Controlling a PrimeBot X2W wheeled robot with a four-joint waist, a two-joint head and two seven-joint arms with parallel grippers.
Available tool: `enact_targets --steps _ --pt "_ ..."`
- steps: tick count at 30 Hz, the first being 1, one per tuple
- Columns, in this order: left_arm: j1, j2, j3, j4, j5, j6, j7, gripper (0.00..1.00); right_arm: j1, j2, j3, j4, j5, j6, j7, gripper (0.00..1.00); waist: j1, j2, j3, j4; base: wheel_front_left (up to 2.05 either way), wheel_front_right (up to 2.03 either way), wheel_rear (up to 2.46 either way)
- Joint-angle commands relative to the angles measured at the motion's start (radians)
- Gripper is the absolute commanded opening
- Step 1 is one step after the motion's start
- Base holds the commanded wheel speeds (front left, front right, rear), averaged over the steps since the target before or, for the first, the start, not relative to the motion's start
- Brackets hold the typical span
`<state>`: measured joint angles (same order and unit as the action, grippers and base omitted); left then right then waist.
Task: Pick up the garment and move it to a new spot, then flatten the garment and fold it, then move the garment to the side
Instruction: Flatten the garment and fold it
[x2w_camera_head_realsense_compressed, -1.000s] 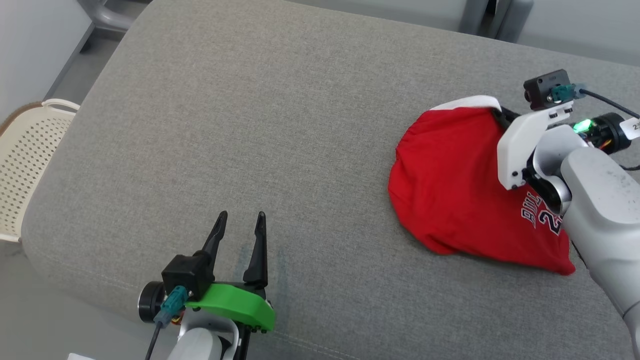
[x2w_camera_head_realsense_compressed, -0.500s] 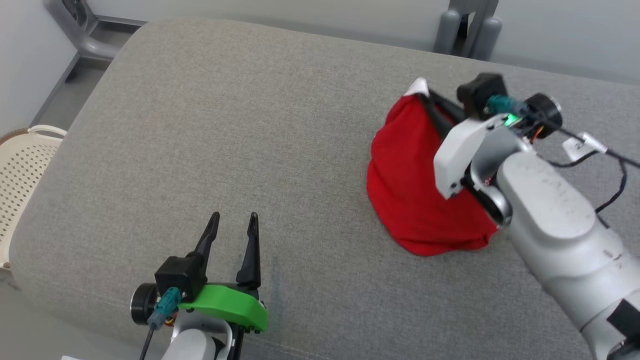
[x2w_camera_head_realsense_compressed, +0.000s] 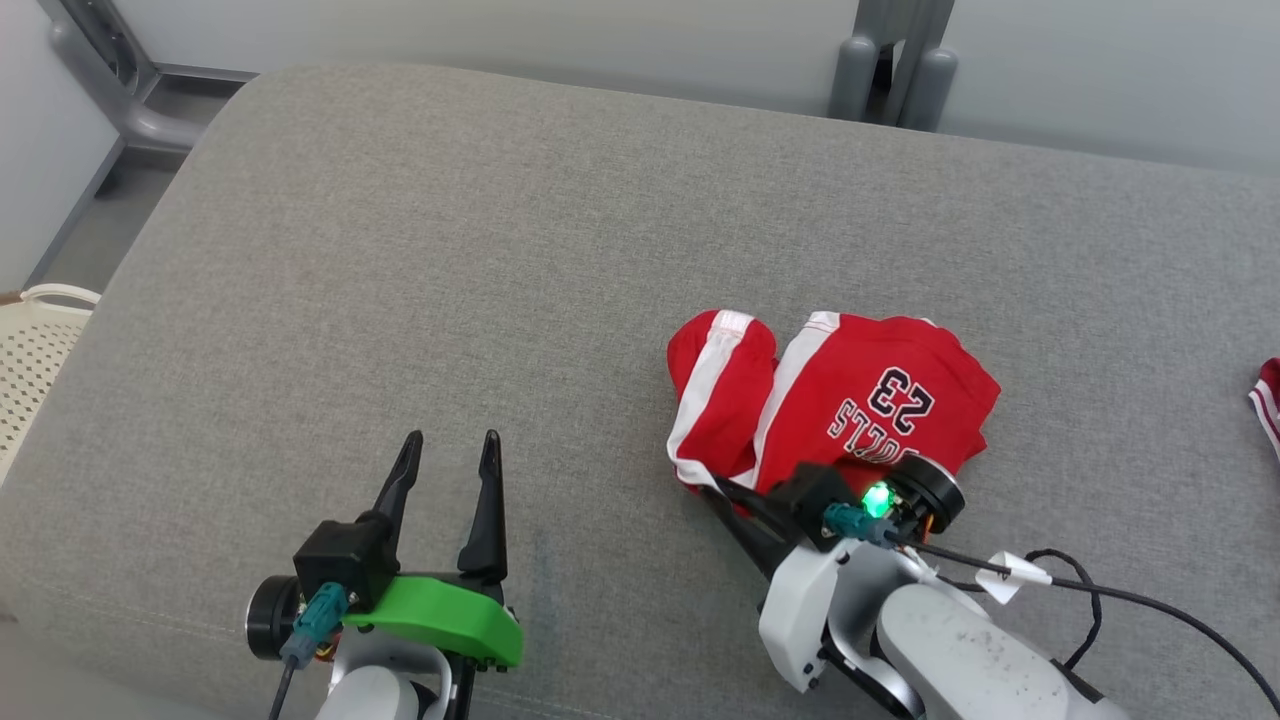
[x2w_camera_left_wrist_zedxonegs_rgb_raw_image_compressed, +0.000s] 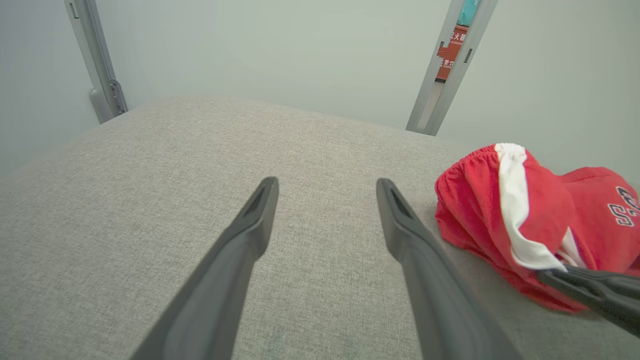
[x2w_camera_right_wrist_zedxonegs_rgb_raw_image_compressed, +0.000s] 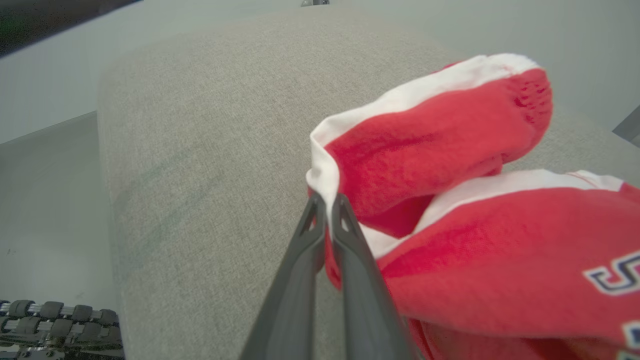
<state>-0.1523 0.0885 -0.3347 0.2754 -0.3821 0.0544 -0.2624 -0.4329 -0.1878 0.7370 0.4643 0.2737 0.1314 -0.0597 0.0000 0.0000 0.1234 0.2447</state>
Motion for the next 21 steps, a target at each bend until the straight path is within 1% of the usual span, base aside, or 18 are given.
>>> enact_targets --steps 1,4,5,6,7,8,14,17,21 --pt "0.007 0.008 0.000 -0.003 -0.006 0.005 -0.003 1.00 0.016 0.004 0.003 0.001 -0.025 -0.002 -0.006 0.00 0.0000 0.0000 -0.002 -0.008 0.00 0.00 0.00" --pt "0.005 0.011 -0.002 -0.003 -0.008 0.006 -0.001 1.00 0.043 0.022 -0.004 0.017 -0.069 -0.001 -0.024 0.00 0.0000 0.0000 -0.003 -0.016 0.00 0.00 0.00" --pt "0.005 0.011 -0.003 -0.002 -0.009 0.006 -0.001 1.00 0.048 0.028 -0.009 0.022 -0.077 -0.001 -0.028 0.22 0.0000 0.0000 -0.004 -0.018 0.00 0.00 0.00" --pt "0.005 0.012 -0.004 -0.002 -0.010 0.006 0.000 1.00 0.053 0.038 -0.016 0.025 -0.081 -0.001 -0.037 0.47 0.0000 0.0000 -0.006 -0.020 0.00 0.00 0.00" --pt "0.005 0.012 -0.004 -0.001 -0.010 0.007 0.000 1.00 0.056 0.044 -0.018 0.028 -0.087 -0.001 -0.041 0.82 0.0000 0.0000 -0.007 -0.023 0.00 0.00 0.00" --pt "0.007 0.013 -0.004 0.000 -0.011 0.008 0.000 1.00 0.059 0.050 -0.023 0.028 -0.090 -0.002 -0.047 1.00 0.0000 0.0000 -0.010 -0.026 0.00 0.00 0.00" --pt "0.019 0.015 -0.008 0.003 -0.018 0.012 0.001 1.00 0.060 0.062 -0.046 -0.015 -0.069 -0.001 -0.059 1.00 0.0000 0.0000 -0.030 -0.043 0.00 0.00 0.00" --pt "0.019 0.016 -0.009 0.001 -0.019 0.015 0.001 1.00 0.041 0.042 -0.070 -0.071 -0.055 -0.001 -0.039 1.00 0.0000 0.0000 -0.038 -0.045 0.00 0.00 0.00" --pt "0.021 0.014 -0.014 -0.002 -0.021 0.015 0.001 1.00 0.004 -0.011 -0.123 -0.148 -0.053 -0.001 0.020 1.00 0.0000 0.0000 -0.041 -0.037 0.00 0.00 0.00"
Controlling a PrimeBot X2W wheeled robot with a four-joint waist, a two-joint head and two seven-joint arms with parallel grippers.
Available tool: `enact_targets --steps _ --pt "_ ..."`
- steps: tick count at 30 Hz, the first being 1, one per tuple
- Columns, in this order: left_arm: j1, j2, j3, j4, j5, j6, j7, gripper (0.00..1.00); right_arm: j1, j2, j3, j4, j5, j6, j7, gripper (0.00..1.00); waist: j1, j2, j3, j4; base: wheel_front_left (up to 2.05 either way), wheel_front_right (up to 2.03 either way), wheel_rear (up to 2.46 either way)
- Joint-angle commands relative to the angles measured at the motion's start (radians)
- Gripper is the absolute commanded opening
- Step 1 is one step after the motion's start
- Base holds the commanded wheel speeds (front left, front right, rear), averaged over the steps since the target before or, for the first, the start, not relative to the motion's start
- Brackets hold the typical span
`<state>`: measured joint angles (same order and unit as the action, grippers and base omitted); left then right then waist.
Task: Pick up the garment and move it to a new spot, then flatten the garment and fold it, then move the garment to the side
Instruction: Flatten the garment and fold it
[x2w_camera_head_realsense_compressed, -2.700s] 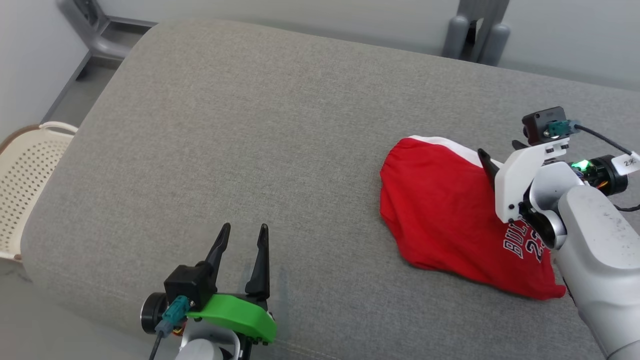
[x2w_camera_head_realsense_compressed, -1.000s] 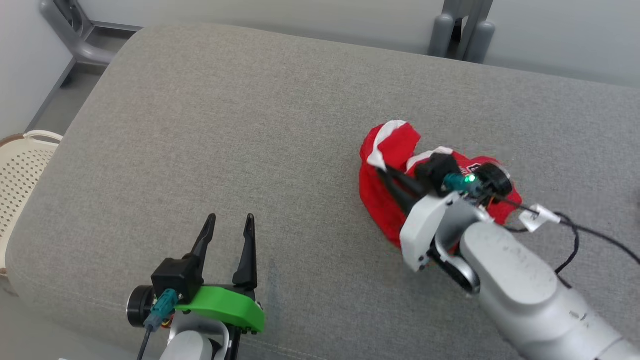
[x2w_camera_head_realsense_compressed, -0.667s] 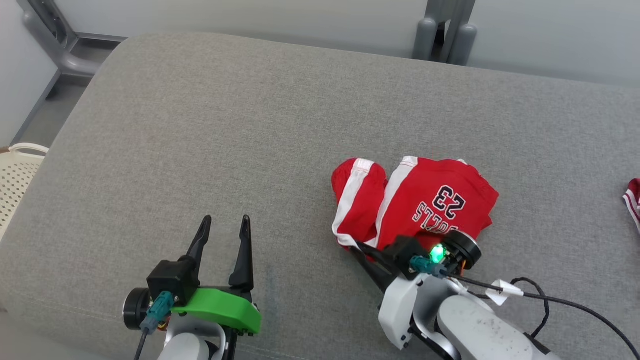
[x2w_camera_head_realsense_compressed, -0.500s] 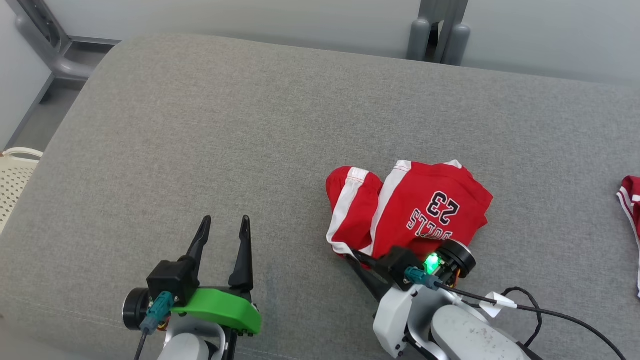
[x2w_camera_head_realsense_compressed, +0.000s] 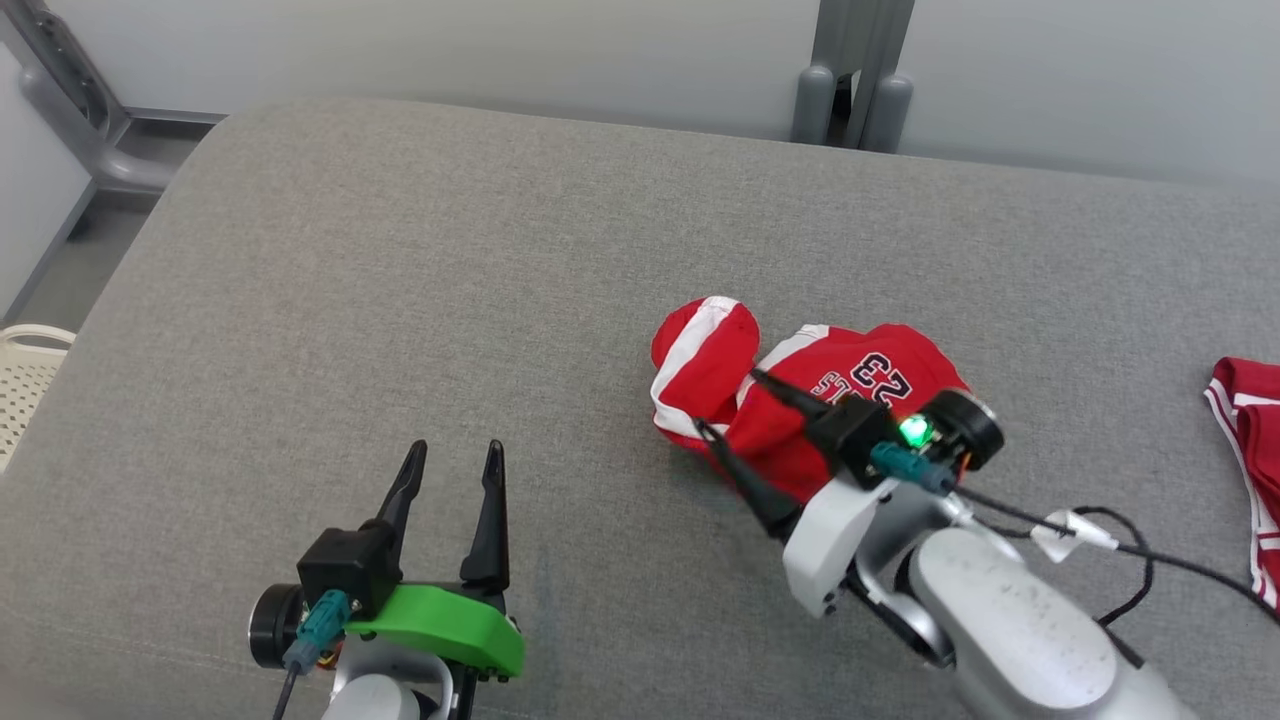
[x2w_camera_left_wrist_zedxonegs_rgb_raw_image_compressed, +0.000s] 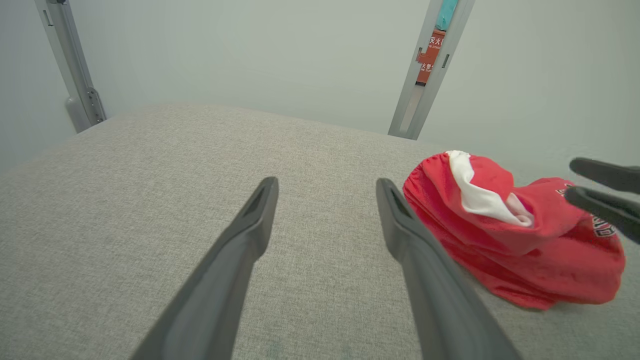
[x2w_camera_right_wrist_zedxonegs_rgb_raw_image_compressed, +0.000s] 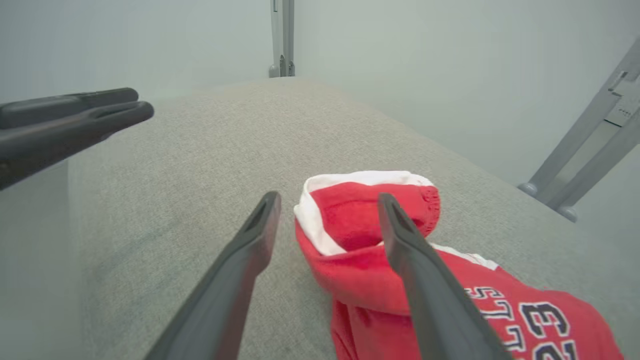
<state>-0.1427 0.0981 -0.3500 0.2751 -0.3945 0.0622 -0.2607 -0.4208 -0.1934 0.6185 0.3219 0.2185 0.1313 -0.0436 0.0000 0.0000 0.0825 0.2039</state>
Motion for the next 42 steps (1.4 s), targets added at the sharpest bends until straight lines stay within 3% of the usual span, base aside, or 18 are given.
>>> enact_targets --steps 1,7,17,26,34,35,36,39,42 --pt "0.012 0.003 0.001 -0.001 -0.010 0.007 -0.001 1.00 -0.017 -0.019 -0.018 -0.020 0.002 -0.001 0.017 1.00 0.0000 0.0000 0.000 0.007 0.00 0.00 0.00" --pt "0.014 -0.003 -0.005 0.004 -0.014 0.003 -0.002 1.00 -0.053 -0.089 -0.122 -0.053 0.032 -0.001 0.118 1.00 0.0000 0.0000 0.004 0.041 0.00 0.00 0.00" --pt "-0.013 -0.017 -0.023 0.013 -0.015 -0.008 -0.004 1.00 -0.191 -0.186 -0.159 0.120 0.088 -0.001 0.293 1.00 0.0000 0.0000 0.047 0.145 0.00 0.00 0.00" --pt "-0.023 -0.031 -0.023 0.016 -0.013 -0.016 -0.004 1.00 -0.282 -0.241 -0.069 0.303 0.193 -0.001 0.450 1.00 0.0000 0.0000 0.091 0.230 0.00 0.00 0.00" --pt "-0.017 -0.038 -0.010 0.010 -0.003 -0.017 -0.004 1.00 -0.290 -0.265 0.052 0.357 0.293 -0.001 0.553 1.00 0.0000 0.0000 0.102 0.239 0.00 0.00 0.00" --pt "-0.016 -0.038 -0.007 0.009 -0.002 -0.017 -0.004 1.00 -0.290 -0.269 0.063 0.356 0.300 -0.001 0.553 0.80 0.0000 0.0000 0.103 0.237 0.00 0.00 0.00" --pt "-0.016 -0.039 -0.005 0.008 -0.001 -0.017 -0.004 1.00 -0.291 -0.271 0.075 0.355 0.306 -0.001 0.549 0.42 0.0000 0.0000 0.105 0.233 0.00 0.00 0.00" --pt "-0.021 -0.041 0.000 0.006 0.002 -0.019 -0.004 1.00 -0.305 -0.273 0.091 0.350 0.310 -0.001 0.502 0.00 0.0000 0.0000 0.110 0.219 0.00 0.00 0.00" --pt "-0.026 -0.041 0.003 0.007 0.007 -0.021 -0.005 1.00 -0.330 -0.266 0.082 0.355 0.300 -0.001 0.433 0.00 0.0000 0.0000 0.112 0.204 0.00 0.00 0.00"
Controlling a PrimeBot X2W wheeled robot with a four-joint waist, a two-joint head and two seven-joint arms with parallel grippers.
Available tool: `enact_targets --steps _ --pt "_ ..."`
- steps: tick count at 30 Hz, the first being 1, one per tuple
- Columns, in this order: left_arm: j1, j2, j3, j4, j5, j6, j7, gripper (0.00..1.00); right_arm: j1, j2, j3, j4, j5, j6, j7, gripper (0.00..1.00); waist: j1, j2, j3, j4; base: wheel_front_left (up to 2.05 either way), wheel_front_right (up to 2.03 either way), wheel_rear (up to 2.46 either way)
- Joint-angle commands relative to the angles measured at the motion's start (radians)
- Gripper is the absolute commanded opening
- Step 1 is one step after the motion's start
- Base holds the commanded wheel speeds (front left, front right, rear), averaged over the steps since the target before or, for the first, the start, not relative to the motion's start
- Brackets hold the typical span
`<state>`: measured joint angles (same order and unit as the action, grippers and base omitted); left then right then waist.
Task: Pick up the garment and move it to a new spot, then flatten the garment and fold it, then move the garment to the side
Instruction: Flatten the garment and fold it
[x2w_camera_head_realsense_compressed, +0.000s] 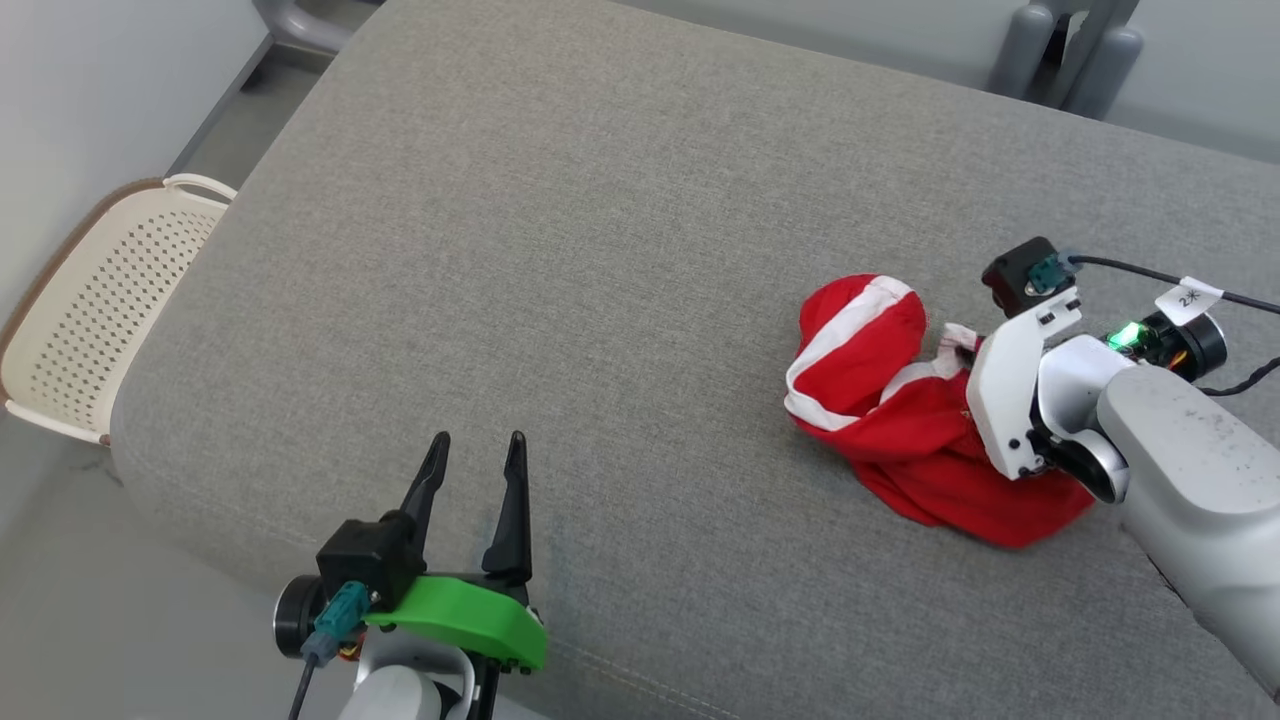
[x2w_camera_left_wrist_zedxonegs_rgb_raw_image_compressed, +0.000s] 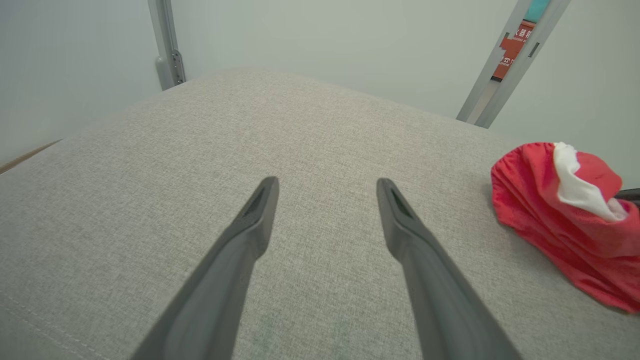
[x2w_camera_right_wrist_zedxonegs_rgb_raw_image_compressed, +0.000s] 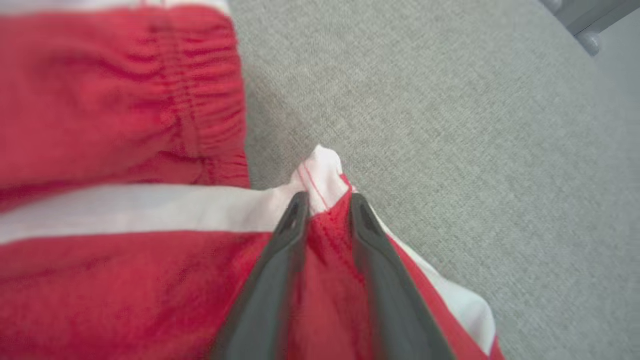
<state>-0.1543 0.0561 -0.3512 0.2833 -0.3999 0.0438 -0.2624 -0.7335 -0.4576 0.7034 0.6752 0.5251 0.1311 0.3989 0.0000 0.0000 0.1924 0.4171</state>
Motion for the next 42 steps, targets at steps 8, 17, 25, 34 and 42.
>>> enact_targets --steps 8,17,25,34,42 --pt "-0.020 -0.001 0.014 0.010 0.019 -0.008 -0.003 1.00 -0.085 0.040 -0.049 0.042 -0.048 -0.001 -0.186 0.00 0.0000 0.0000 -0.012 -0.045 0.00 0.00 0.00" --pt "0.000 0.008 0.036 0.009 0.034 -0.005 -0.003 1.00 -0.136 0.097 -0.115 0.017 -0.064 -0.001 -0.380 0.00 0.0000 0.0000 -0.052 -0.108 0.00 0.00 0.00" --pt "0.027 0.027 0.052 0.003 0.034 0.003 -0.003 1.00 0.085 0.111 -0.162 -0.116 -0.078 -0.001 -0.516 0.00 0.0000 0.0000 -0.096 -0.201 0.00 0.00 0.00" --pt "0.041 0.051 0.057 -0.018 0.032 0.017 0.012 1.00 0.441 0.199 -0.366 -0.220 -0.210 -0.001 -0.632 0.00 0.0000 0.0000 -0.113 -0.281 0.00 0.00 0.00" --pt "0.046 0.063 0.053 -0.030 0.024 0.021 0.021 1.00 0.622 0.346 -0.583 -0.277 -0.330 -0.001 -0.665 0.00 0.0000 0.0000 -0.118 -0.292 0.00 0.00 0.00"
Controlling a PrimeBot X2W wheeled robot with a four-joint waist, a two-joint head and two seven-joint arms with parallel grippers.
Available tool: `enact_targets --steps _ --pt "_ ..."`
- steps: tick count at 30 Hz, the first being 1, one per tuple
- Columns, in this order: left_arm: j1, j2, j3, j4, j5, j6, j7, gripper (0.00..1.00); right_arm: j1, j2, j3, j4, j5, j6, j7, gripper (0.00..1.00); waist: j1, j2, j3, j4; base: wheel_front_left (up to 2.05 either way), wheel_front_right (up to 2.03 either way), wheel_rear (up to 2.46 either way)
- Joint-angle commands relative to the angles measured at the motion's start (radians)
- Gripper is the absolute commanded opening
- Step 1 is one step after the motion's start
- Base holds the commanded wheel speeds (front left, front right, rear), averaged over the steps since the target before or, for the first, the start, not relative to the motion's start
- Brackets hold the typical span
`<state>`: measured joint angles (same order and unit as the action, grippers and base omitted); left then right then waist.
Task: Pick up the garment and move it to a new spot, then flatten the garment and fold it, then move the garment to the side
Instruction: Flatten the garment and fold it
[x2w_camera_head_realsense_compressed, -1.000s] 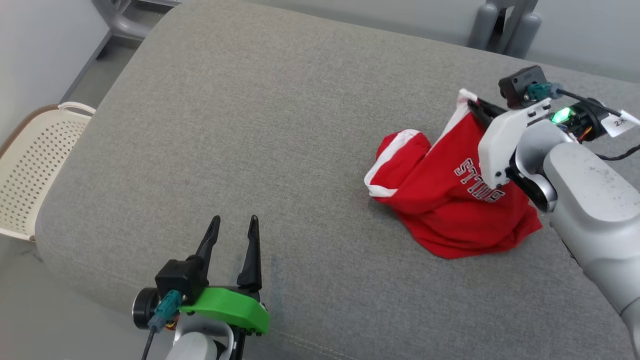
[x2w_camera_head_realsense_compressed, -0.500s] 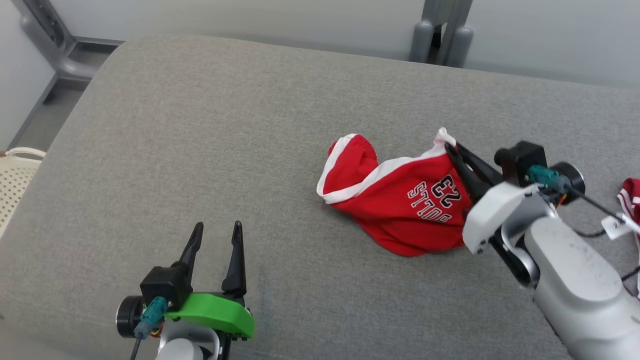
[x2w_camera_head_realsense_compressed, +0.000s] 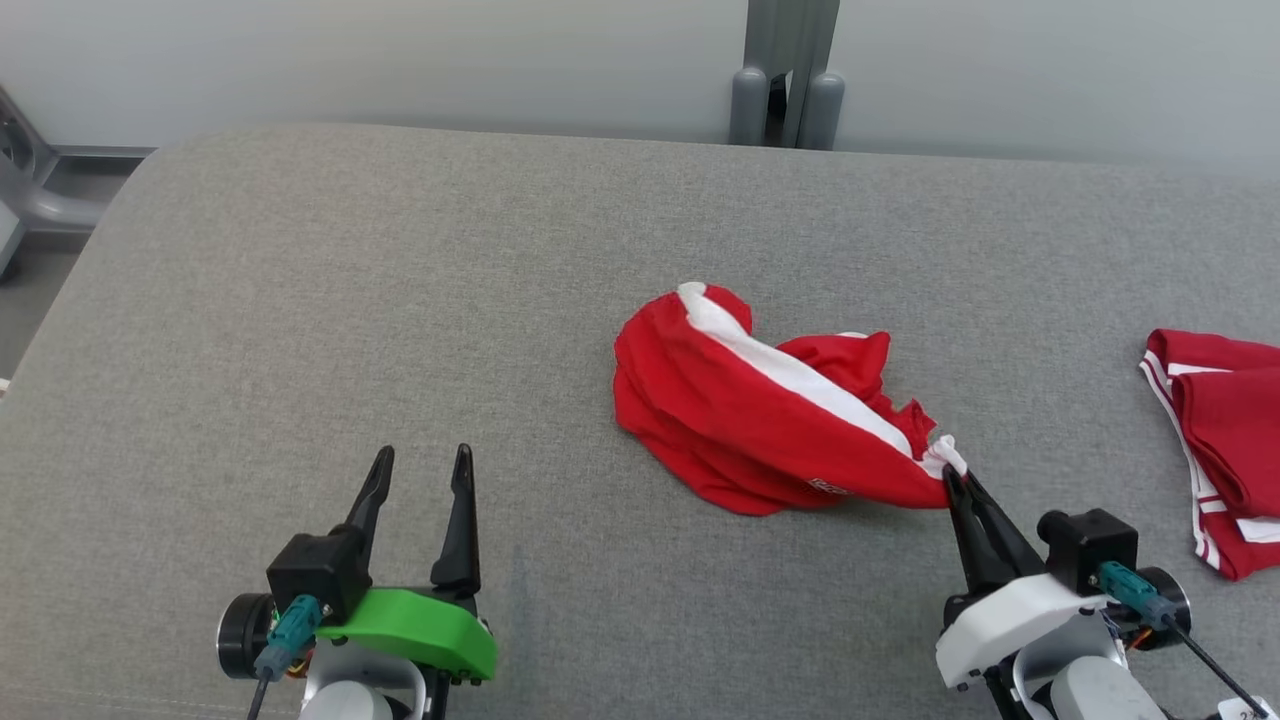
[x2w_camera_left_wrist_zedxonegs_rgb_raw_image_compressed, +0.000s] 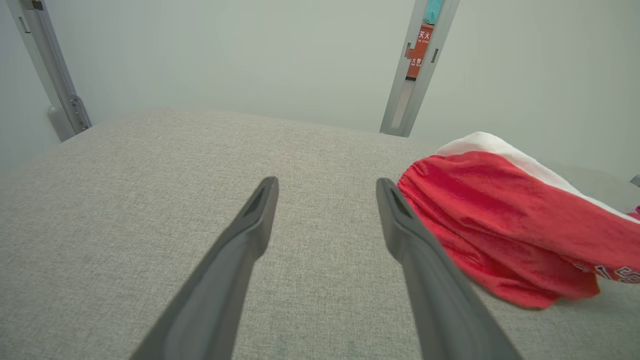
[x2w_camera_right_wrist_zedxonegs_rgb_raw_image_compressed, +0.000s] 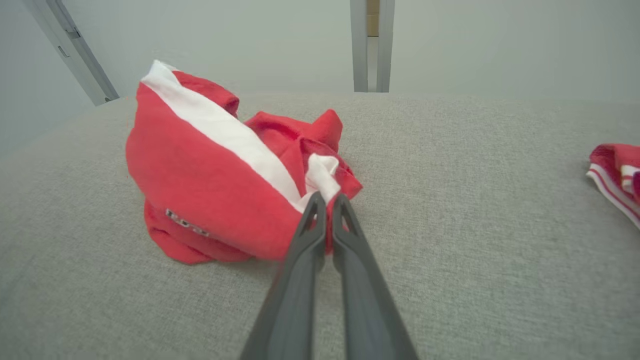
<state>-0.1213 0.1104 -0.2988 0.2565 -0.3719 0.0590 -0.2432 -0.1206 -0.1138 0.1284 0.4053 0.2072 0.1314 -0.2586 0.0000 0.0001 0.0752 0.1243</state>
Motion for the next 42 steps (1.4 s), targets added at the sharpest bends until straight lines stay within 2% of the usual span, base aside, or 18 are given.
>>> enact_targets --steps 1,5,8,9,10,11,12,18,24,33,37,42 --pt "0.012 0.009 -0.001 -0.003 -0.004 0.006 0.003 1.00 0.019 0.010 -0.027 -0.016 -0.024 -0.002 -0.008 0.00 0.0000 -0.0001 -0.002 0.002 0.00 0.00 0.00" --pt "0.011 0.010 -0.003 -0.005 -0.008 0.008 0.001 1.00 0.068 0.042 -0.088 -0.034 -0.063 -0.002 -0.007 0.00 0.0000 -0.0001 -0.004 0.008 0.00 0.00 0.00" --pt "0.014 0.013 -0.004 -0.005 -0.010 0.009 0.001 1.00 0.080 0.053 -0.109 0.002 -0.071 -0.002 -0.007 0.02 0.0000 -0.0001 -0.007 0.012 0.00 0.00 0.00" --pt "0.014 0.013 -0.004 -0.004 -0.011 0.010 0.000 1.00 0.078 0.055 -0.114 0.012 -0.070 -0.002 -0.007 0.18 0.0000 -0.0001 -0.007 0.013 0.00 0.00 0.00" --pt "0.015 0.013 -0.006 -0.003 -0.012 0.010 0.000 1.00 0.080 0.056 -0.118 0.039 -0.073 -0.002 -0.006 0.39 0.0000 -0.0001 -0.008 0.015 0.00 0.00 0.00" --pt "0.015 0.013 -0.007 -0.002 -0.013 0.011 0.000 1.00 0.078 0.057 -0.121 0.054 -0.074 -0.002 -0.006 0.66 0.0000 -0.0001 -0.009 0.016 0.00 0.00 0.00" --pt "0.015 0.013 -0.007 -0.001 -0.014 0.011 0.000 1.00 0.073 0.057 -0.128 0.070 -0.069 -0.002 -0.006 1.00 0.0000 -0.0001 -0.010 0.017 0.00 0.00 0.00" --pt "0.023 0.014 -0.009 0.002 -0.018 0.014 -0.002 1.00 0.069 0.061 -0.142 0.130 -0.048 -0.002 -0.007 1.00 0.0000 -0.0001 -0.020 0.017 0.00 0.00 0.00" --pt "0.034 0.012 -0.018 0.004 -0.023 0.014 -0.002 1.00 0.048 0.027 -0.149 0.072 -0.009 -0.002 0.001 1.00 0.0000 -0.0001 -0.035 0.027 0.00 0.00 0.00" --pt "0.010 -0.004 -0.045 0.013 -0.026 0.004 -0.003 1.00 -0.158 -0.097 -0.004 -0.044 0.073 -0.001 0.199 1.00 0.0000 -0.0001 -0.012 0.104 0.00 0.00 0.00" --pt "-0.005 -0.011 -0.054 0.018 -0.025 0.001 -0.005 1.00 -0.268 -0.150 0.062 -0.028 0.109 -0.002 0.286 1.00 0.0000 -0.0001 0.011 0.158 0.00 0.00 0.00" --pt "-0.017 -0.018 -0.061 0.026 -0.024 0.001 -0.013 1.00 -0.378 -0.184 0.131 0.042 0.145 -0.002 0.347 1.00 0.0000 -0.0001 0.039 0.220 0.00 0.00 0.00"
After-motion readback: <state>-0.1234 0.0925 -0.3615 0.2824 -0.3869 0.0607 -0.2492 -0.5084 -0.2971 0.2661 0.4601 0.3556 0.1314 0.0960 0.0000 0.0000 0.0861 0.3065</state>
